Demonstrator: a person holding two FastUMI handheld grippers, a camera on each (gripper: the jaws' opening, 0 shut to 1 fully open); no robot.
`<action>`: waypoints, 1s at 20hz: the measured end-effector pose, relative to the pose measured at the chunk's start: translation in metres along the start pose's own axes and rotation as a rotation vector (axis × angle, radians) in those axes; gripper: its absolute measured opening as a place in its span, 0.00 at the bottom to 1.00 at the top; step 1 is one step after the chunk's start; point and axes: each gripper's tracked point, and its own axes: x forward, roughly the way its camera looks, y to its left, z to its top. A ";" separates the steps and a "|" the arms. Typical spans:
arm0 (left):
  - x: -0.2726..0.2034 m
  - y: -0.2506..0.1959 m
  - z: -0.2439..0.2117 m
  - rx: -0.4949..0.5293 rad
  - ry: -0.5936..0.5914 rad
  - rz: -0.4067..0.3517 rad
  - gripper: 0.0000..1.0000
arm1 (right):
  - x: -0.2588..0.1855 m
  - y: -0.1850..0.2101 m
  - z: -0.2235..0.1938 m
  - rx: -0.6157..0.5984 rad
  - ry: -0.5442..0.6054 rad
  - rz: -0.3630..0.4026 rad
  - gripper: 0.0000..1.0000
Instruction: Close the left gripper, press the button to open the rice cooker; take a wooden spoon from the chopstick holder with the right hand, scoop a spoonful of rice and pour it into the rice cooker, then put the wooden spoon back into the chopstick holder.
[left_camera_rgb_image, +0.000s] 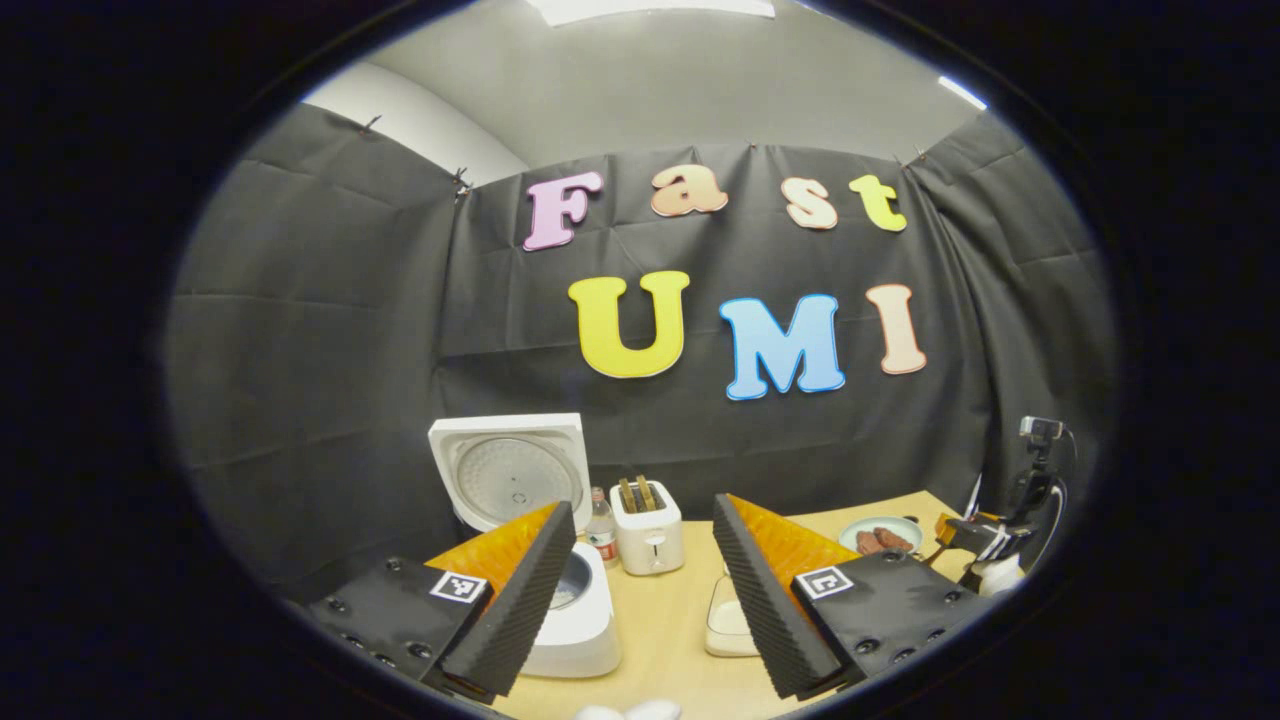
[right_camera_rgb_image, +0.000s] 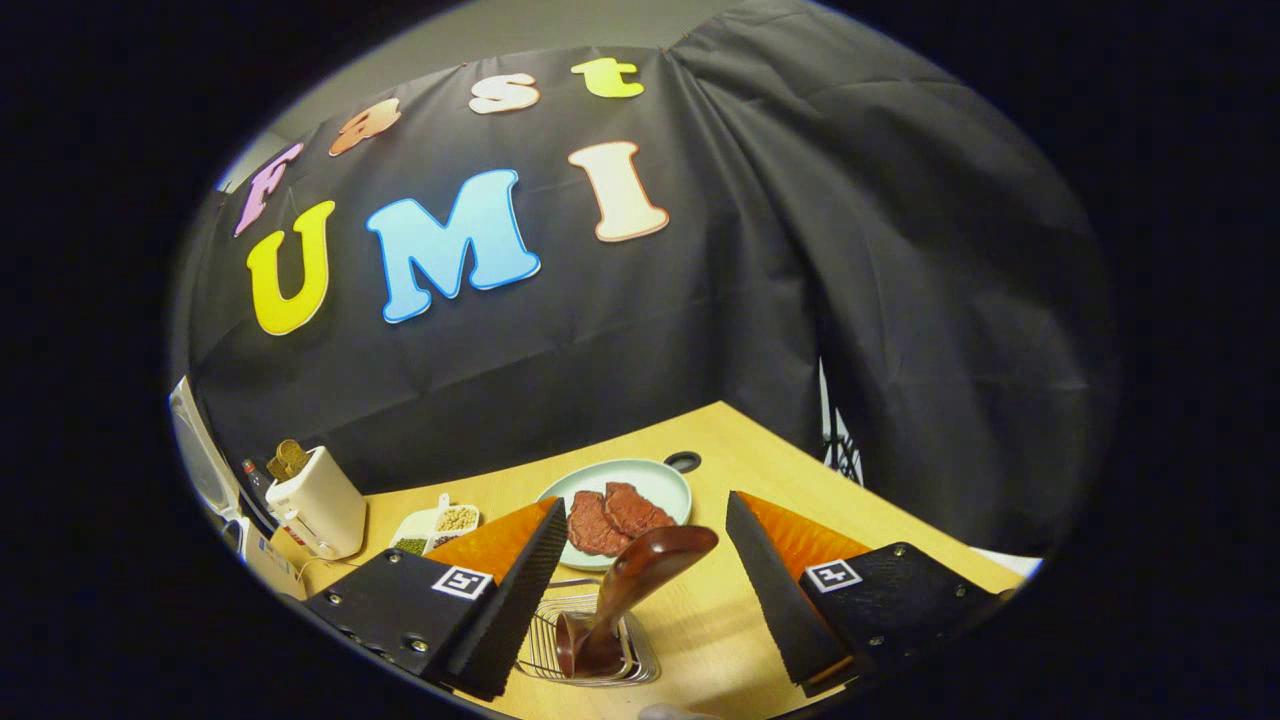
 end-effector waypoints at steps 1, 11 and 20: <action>-0.001 0.002 0.002 0.001 -0.006 -0.003 0.96 | -0.011 0.003 0.012 -0.024 -0.023 0.007 0.98; 0.008 0.041 0.032 -0.004 -0.057 0.007 0.96 | -0.167 0.089 0.119 -0.197 -0.154 0.207 0.98; 0.031 0.086 0.083 -0.023 -0.114 0.039 0.96 | -0.264 0.114 0.156 -0.195 -0.175 0.224 0.98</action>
